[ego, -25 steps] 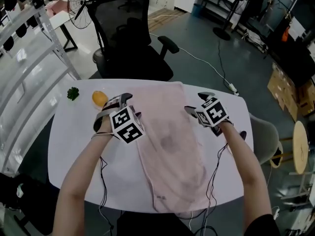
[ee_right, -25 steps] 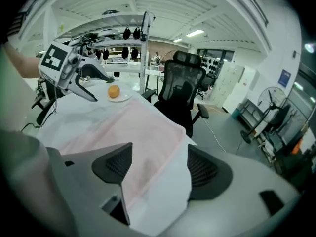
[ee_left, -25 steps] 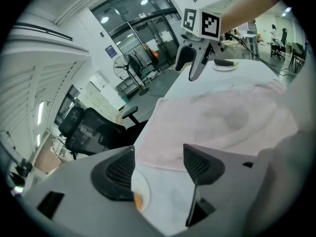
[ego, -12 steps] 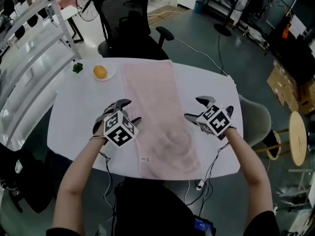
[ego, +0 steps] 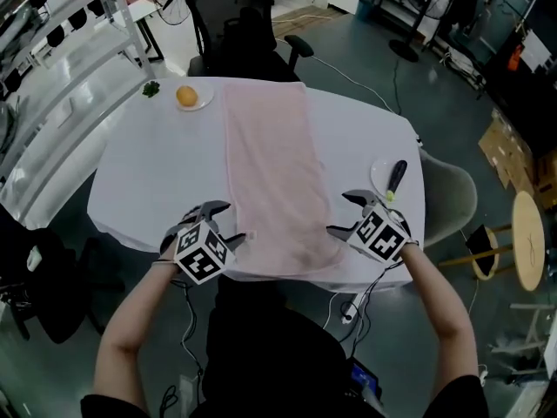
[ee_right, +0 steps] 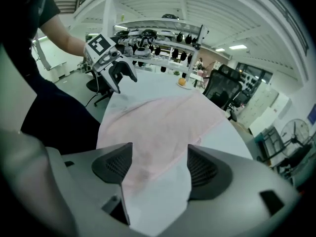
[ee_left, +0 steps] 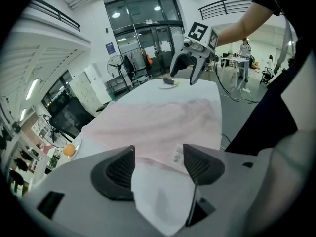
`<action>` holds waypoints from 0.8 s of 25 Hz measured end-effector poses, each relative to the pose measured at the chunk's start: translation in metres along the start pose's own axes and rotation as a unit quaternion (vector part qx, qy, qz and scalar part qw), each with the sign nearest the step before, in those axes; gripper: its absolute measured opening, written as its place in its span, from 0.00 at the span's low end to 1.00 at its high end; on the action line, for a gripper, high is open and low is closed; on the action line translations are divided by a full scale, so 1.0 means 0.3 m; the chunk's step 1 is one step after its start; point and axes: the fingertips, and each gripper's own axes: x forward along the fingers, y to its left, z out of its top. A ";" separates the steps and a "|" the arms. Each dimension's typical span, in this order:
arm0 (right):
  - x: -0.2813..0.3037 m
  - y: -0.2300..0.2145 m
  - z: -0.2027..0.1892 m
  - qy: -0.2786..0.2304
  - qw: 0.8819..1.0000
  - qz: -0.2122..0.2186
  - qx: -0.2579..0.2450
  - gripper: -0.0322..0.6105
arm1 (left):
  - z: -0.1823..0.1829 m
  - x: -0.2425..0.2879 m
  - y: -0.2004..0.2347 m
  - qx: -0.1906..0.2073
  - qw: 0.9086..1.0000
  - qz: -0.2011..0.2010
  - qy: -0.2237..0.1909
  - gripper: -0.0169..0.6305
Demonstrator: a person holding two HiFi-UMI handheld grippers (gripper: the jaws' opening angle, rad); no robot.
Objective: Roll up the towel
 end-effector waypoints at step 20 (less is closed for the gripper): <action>0.067 0.373 -0.372 0.083 0.983 0.044 -0.159 0.32 | -0.215 0.108 -0.394 0.153 0.983 -0.058 0.087 0.31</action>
